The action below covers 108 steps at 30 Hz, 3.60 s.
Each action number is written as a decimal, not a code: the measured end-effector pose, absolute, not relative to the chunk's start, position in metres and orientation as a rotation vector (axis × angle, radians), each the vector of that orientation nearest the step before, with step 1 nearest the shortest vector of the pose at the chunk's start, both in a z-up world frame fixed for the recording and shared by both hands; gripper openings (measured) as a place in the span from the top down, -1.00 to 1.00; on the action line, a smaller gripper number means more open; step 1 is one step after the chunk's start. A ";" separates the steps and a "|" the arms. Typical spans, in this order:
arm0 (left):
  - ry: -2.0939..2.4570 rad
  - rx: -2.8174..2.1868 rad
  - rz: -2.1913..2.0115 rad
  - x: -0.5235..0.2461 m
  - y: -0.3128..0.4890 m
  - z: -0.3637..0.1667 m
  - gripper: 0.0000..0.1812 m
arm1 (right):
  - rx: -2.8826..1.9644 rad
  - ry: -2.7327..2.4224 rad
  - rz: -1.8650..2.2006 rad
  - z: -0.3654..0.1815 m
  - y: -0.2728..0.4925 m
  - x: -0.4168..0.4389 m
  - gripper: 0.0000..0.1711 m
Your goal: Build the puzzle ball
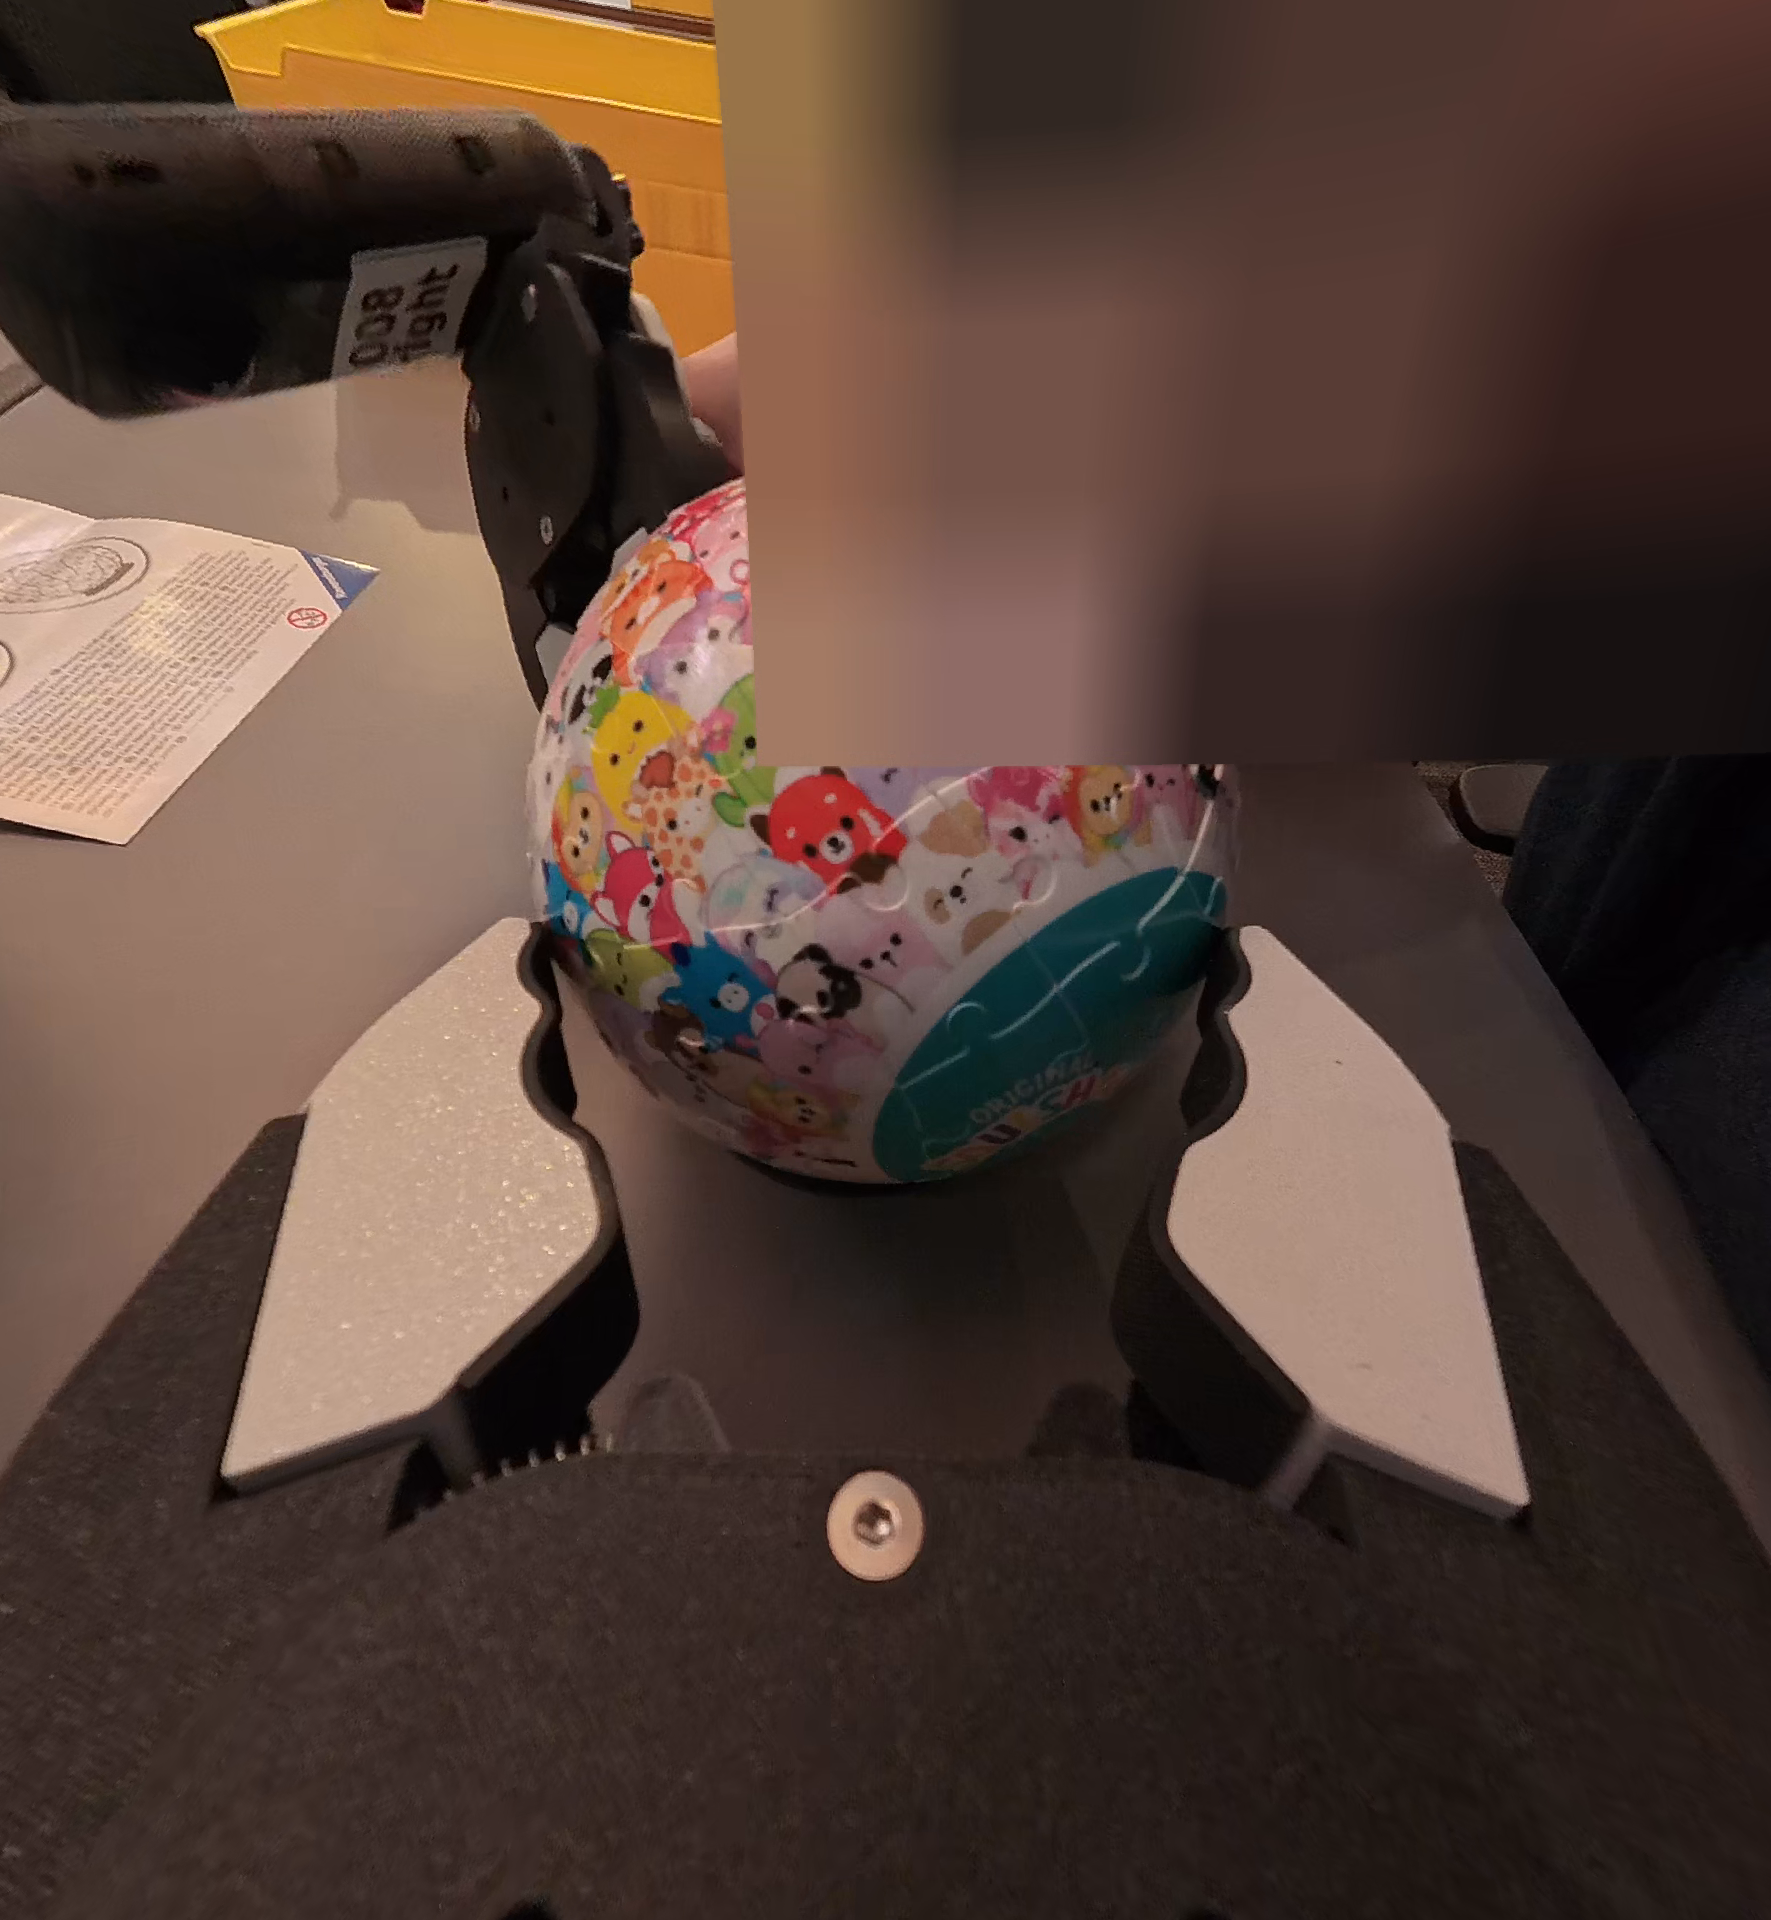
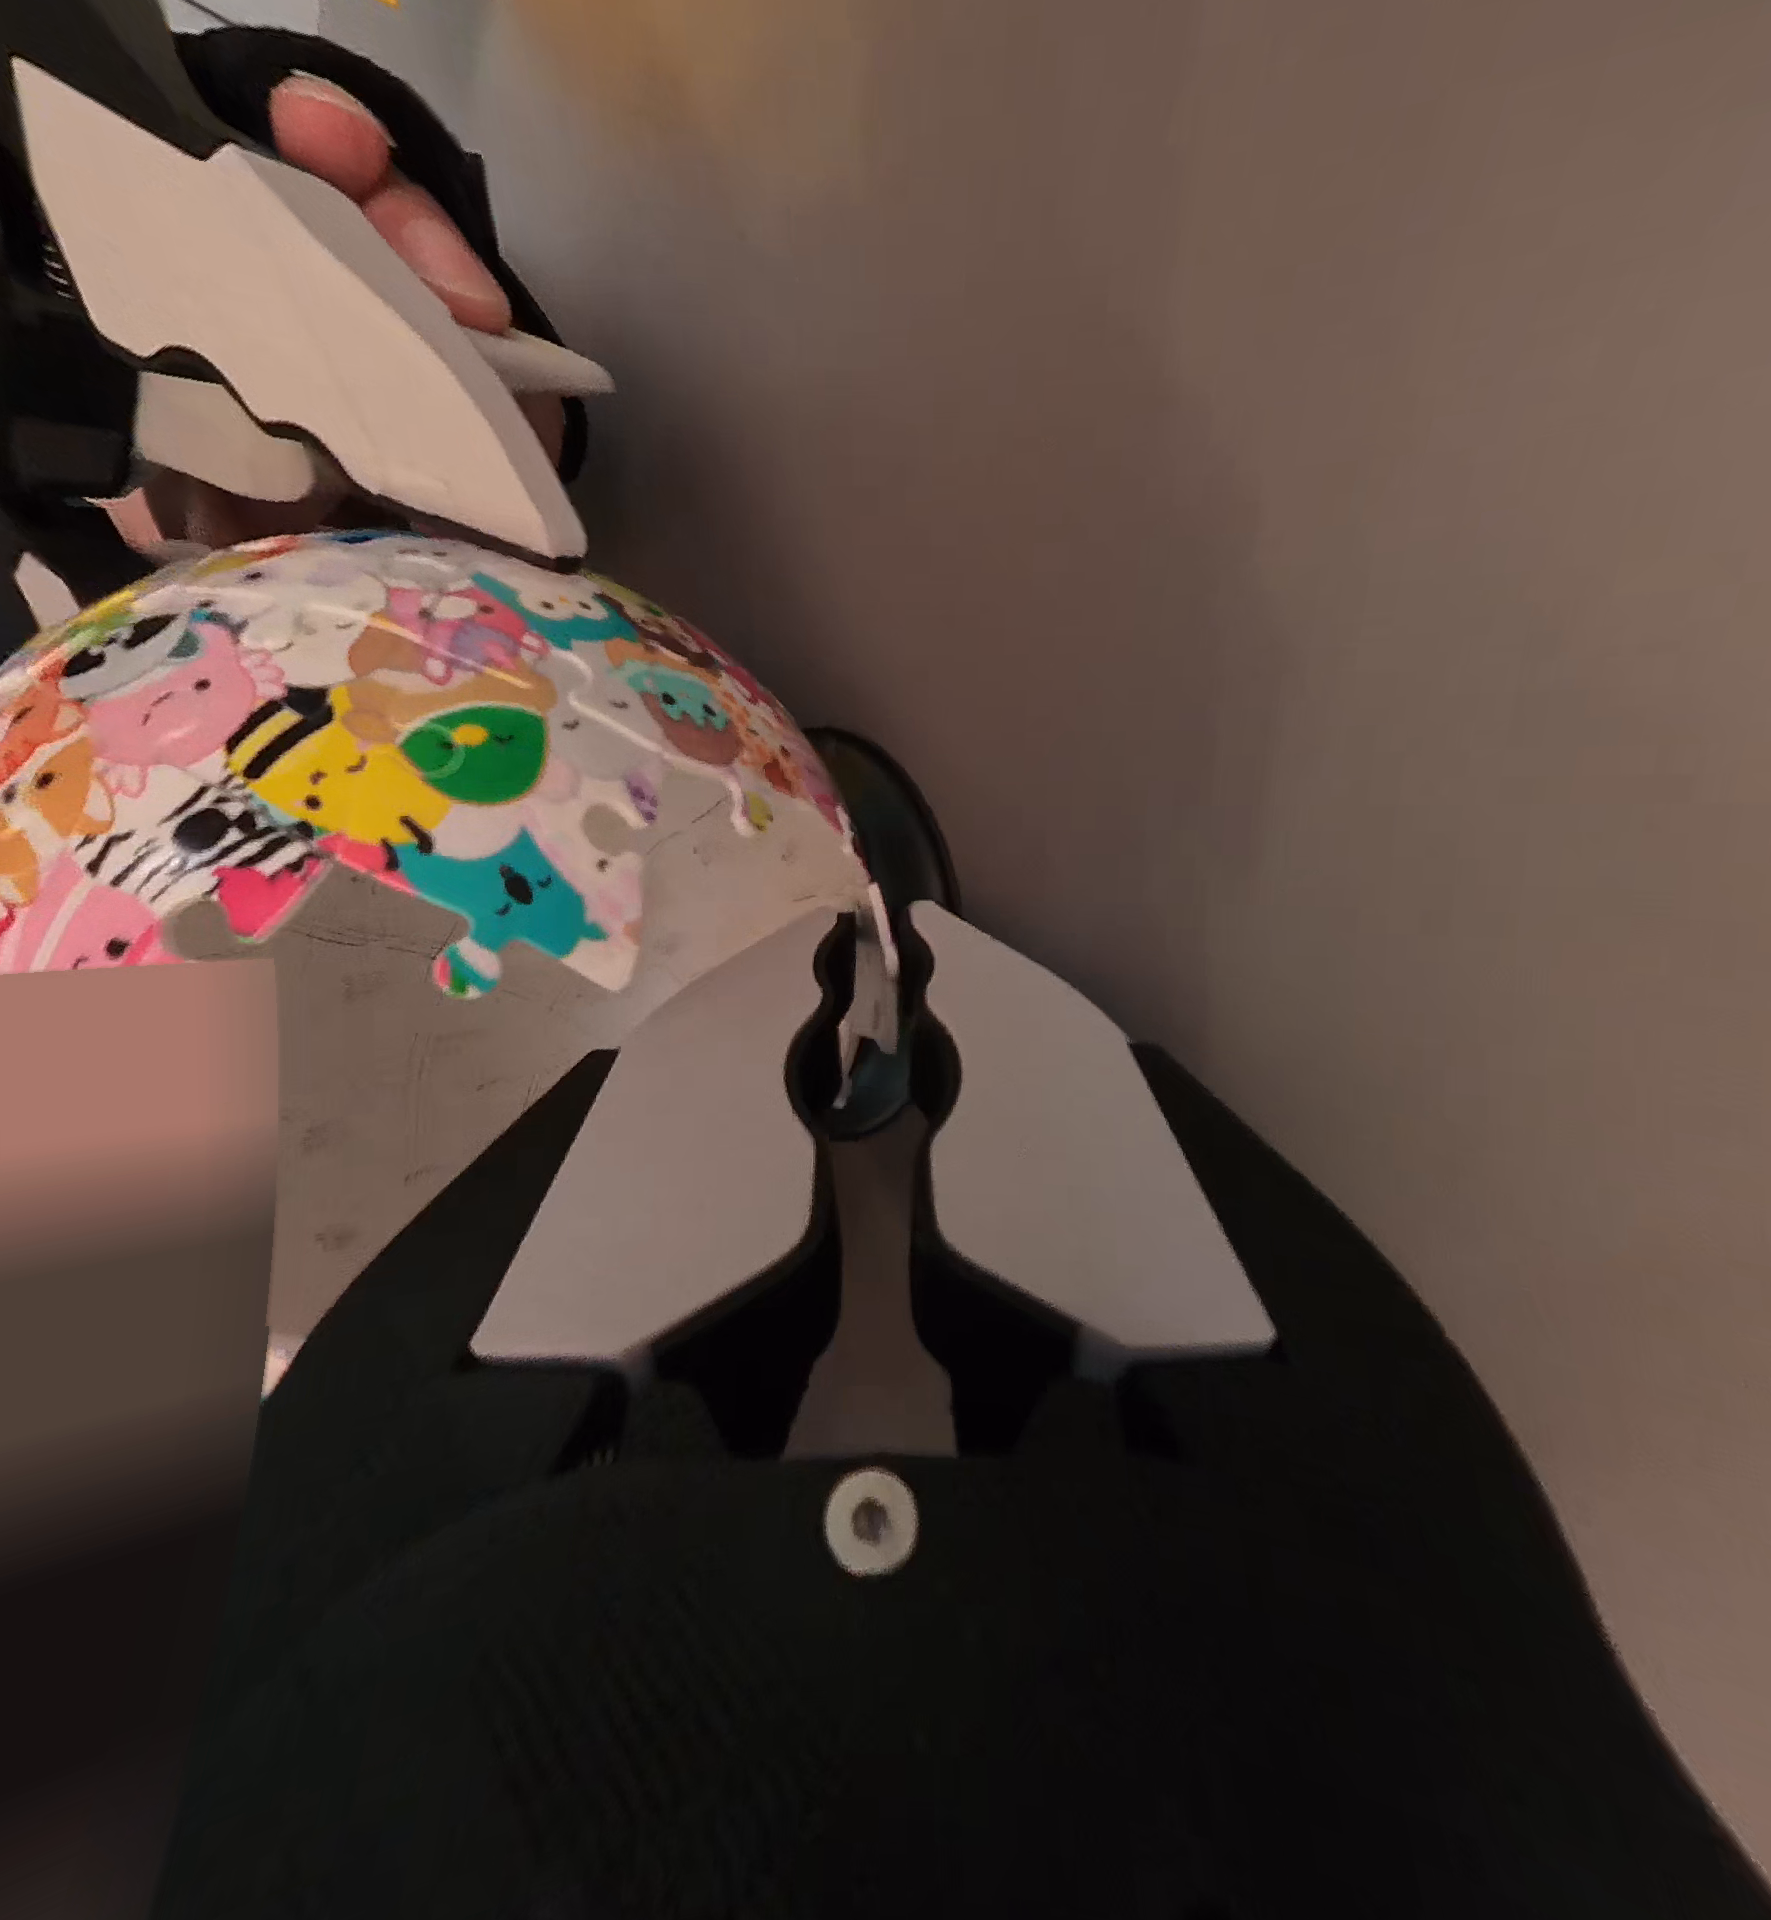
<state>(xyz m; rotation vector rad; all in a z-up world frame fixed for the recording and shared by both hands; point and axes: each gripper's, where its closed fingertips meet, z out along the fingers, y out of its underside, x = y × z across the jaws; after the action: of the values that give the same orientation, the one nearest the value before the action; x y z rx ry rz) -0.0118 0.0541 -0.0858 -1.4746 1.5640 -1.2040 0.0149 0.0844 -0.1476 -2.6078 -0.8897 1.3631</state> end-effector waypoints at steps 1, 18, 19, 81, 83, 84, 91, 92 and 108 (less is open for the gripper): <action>1.563 -1.474 -1.205 -0.012 0.054 -0.086 -0.28 | -2.601 -0.903 1.339 -0.147 0.085 0.014 0.91; 1.566 -1.470 -1.214 -0.012 0.054 -0.086 -0.28 | -2.545 -0.943 1.397 -0.146 0.085 0.011 0.96; 1.565 -1.469 -1.217 -0.012 0.054 -0.086 -0.28 | -2.547 -0.948 1.385 -0.146 0.085 0.012 0.96; 1.556 -1.465 -1.235 -0.012 0.053 -0.087 -0.28 | -2.419 -1.206 1.152 -0.153 0.081 0.022 0.78; 1.553 -1.464 -1.238 -0.012 0.053 -0.087 -0.28 | -2.411 -1.126 1.280 -0.144 0.081 0.022 0.75; 1.554 -1.464 -1.238 -0.012 0.053 -0.087 -0.28 | -2.368 -1.086 1.365 -0.134 0.081 0.022 0.76; 1.552 -1.457 -1.250 -0.012 0.052 -0.087 -0.28 | -2.316 -0.927 1.269 -0.125 0.107 0.052 0.88; 1.552 -1.456 -1.250 -0.012 0.052 -0.087 -0.28 | -2.328 -0.927 1.269 -0.128 0.107 0.052 0.88; 1.465 -1.483 -1.264 -0.022 0.056 -0.075 -0.32 | -2.389 -0.954 1.291 -0.142 0.097 0.049 0.82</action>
<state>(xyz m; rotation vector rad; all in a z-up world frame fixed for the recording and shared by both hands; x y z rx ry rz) -0.0221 0.0557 -0.0754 -1.4831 1.4652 -1.2637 0.0486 0.0969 -0.1419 -2.3894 -0.9537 1.2910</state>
